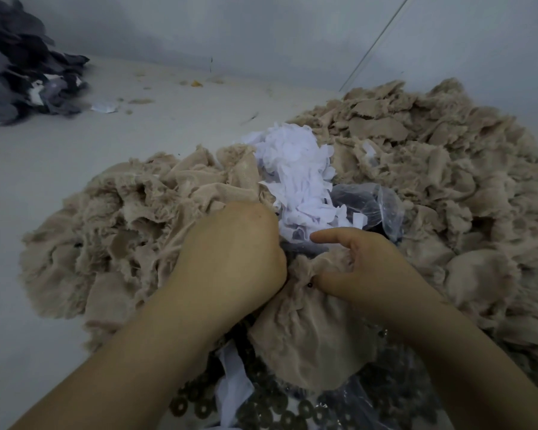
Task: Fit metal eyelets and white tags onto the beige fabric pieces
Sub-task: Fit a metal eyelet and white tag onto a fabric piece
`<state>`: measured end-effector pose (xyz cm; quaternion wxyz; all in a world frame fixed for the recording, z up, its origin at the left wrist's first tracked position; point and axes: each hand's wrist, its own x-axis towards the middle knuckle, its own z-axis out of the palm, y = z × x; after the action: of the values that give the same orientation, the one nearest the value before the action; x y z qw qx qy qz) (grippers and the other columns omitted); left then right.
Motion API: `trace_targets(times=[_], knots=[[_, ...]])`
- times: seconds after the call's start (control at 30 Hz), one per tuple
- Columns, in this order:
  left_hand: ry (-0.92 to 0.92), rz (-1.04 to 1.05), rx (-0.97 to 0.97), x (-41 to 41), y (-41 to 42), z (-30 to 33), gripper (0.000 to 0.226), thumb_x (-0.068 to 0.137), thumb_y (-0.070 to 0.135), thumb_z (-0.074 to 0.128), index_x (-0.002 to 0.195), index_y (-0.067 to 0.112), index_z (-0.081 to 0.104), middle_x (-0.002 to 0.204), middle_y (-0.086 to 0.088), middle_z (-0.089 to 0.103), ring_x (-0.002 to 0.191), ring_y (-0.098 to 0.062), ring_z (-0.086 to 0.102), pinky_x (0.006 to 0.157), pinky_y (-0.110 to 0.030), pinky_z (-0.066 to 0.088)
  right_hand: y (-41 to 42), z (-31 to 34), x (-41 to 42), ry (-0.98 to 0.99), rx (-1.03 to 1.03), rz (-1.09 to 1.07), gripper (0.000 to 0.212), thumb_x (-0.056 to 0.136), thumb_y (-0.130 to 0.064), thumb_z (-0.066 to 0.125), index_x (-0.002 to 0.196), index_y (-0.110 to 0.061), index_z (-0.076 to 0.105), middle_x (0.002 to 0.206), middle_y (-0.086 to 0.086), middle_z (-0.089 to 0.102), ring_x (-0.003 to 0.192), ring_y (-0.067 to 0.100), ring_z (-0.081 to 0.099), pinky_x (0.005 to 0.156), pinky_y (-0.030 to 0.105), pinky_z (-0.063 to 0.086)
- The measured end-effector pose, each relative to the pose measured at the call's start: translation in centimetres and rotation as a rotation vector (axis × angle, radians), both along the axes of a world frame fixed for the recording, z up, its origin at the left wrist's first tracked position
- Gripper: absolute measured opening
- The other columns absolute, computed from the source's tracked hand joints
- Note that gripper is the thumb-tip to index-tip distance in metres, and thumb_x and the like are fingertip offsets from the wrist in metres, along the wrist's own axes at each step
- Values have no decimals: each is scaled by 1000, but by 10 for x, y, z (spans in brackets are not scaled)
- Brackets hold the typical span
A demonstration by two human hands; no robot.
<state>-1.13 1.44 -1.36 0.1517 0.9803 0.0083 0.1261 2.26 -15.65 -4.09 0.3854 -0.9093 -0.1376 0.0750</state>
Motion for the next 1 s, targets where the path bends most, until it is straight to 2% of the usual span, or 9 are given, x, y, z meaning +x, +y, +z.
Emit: trace_targets(times=[0.13, 0.27, 0.4, 0.5, 0.63, 0.73, 0.87, 0.93, 1.0], knots=[[398, -361, 16, 2, 9, 16, 23, 83, 11, 56, 60, 14, 55, 54, 1, 44, 53, -14, 42, 57, -30, 39, -2, 2, 1, -19, -3, 1, 51, 79, -21, 77, 127, -29, 62, 69, -16, 46, 44, -13, 48, 41, 5, 33], [644, -628, 11, 0, 16, 27, 20, 87, 16, 62, 85, 26, 78, 57, 19, 62, 59, 4, 59, 55, -9, 43, -5, 3, 5, -18, -39, 4, 54, 80, -23, 75, 131, -30, 60, 87, -15, 57, 46, -10, 50, 43, 6, 33], [206, -404, 55, 24, 3, 5, 14, 89, 17, 60, 78, 14, 68, 73, -2, 64, 70, -18, 59, 65, -38, 49, -3, -2, 4, -22, -25, -15, 59, 78, -17, 76, 131, -31, 56, 71, -19, 45, 46, -11, 49, 42, 6, 35], [-48, -214, 141, 34, -7, -10, 16, 84, 7, 57, 86, 16, 44, 93, 0, 48, 67, -23, 47, 50, -34, 29, -2, -5, 4, -47, -8, -28, 58, 76, -14, 76, 126, -34, 56, 65, -10, 52, 43, -1, 48, 42, 12, 36], [-166, -112, 354, 41, -10, -20, 27, 78, 5, 58, 101, 13, 47, 115, -10, 46, 46, -16, 17, 43, -27, 8, -1, -9, 5, -79, 39, -10, 62, 76, -13, 75, 126, -39, 49, 77, 6, 66, 47, 7, 48, 46, 20, 41], [-146, -104, 374, 46, -12, -22, 23, 84, 5, 53, 81, 19, 34, 85, 1, 35, 50, -14, 18, 45, -27, 10, -1, -12, 5, -75, 67, 2, 74, 79, -18, 74, 140, -43, 42, 104, -7, 67, 64, 5, 56, 57, 13, 44], [-239, -235, 166, 43, -15, -23, 33, 79, 3, 56, 79, 21, 28, 68, 8, 19, 56, -19, 29, 46, -29, 10, -1, -13, 11, -41, 36, -1, 81, 80, -21, 73, 152, -30, 35, 145, -10, 50, 109, 8, 57, 84, 17, 41], [-270, -318, -3, 40, -15, -25, 27, 83, 2, 57, 80, 18, 36, 63, 7, 31, 55, -21, 37, 42, -34, 24, -1, -15, 13, -56, 9, 3, 81, 81, -21, 73, 152, -28, 35, 142, -6, 54, 107, 8, 56, 76, 11, 40], [-230, -321, -250, 37, -12, -25, 14, 89, 2, 53, 82, 12, 48, 64, -1, 48, 59, -24, 48, 51, -45, 41, -1, -16, 14, -59, -5, -2, 81, 81, -22, 73, 152, -26, 35, 141, -5, 53, 100, 5, 54, 71, 6, 38]])
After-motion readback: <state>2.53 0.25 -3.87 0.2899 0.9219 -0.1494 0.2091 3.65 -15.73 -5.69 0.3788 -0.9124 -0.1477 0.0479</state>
